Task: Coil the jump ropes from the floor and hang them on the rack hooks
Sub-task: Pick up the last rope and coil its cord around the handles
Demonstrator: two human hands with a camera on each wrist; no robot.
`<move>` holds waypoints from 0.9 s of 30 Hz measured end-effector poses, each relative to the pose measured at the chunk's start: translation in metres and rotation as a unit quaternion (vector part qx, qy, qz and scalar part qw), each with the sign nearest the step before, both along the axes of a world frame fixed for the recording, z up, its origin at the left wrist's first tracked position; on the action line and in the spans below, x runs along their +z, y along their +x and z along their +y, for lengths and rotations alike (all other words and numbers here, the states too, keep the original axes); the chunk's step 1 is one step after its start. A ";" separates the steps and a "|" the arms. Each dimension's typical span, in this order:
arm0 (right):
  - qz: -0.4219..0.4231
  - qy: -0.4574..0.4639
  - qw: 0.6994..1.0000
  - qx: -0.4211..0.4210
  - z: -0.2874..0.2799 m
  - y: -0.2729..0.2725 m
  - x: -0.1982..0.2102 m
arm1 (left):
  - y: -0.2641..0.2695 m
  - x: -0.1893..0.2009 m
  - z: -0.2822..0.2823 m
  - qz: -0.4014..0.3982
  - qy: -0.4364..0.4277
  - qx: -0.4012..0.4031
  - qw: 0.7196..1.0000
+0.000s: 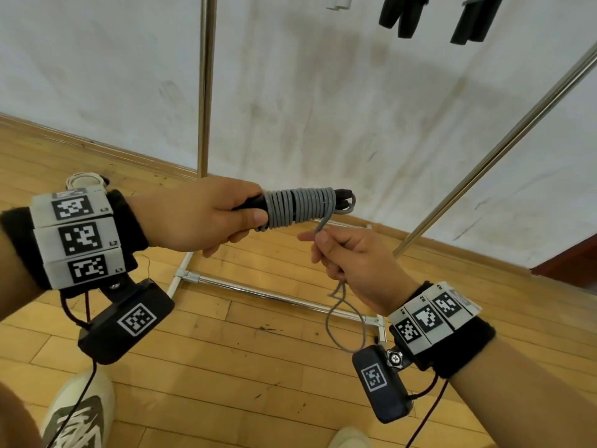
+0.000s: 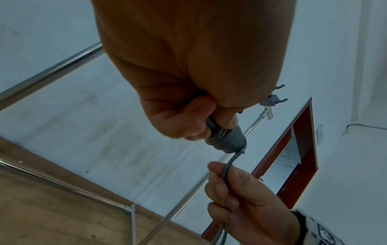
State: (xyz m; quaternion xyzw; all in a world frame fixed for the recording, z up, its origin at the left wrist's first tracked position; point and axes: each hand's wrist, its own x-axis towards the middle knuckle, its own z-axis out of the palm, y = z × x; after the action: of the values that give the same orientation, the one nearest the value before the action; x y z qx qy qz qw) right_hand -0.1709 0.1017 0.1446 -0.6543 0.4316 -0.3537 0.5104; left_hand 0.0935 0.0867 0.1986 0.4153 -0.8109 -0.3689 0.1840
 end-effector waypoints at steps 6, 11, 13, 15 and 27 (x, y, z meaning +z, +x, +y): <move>0.062 -0.029 0.992 0.102 -0.002 -0.008 0.001 | -0.001 0.005 0.010 -0.024 0.027 -0.065 0.997; 0.180 -0.022 0.981 0.067 -0.004 -0.011 0.003 | -0.003 0.005 0.014 -0.051 0.062 -0.093 0.992; 0.256 -0.066 0.962 0.069 -0.007 -0.016 0.003 | -0.005 0.004 0.015 -0.069 0.067 -0.101 0.990; 0.318 -0.142 0.933 0.089 -0.010 -0.019 0.004 | -0.007 0.000 0.016 -0.091 0.063 -0.104 0.988; 0.340 -0.140 0.930 -0.016 -0.017 -0.020 0.011 | -0.011 -0.011 0.010 -0.219 -0.018 -0.119 0.968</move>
State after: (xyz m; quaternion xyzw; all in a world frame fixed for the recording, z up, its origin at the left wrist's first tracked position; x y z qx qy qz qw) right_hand -0.1914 0.0845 0.1553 -0.7931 0.5359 -0.1753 0.2305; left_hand 0.0823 0.0967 0.1879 0.3836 -0.8813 -0.2737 -0.0364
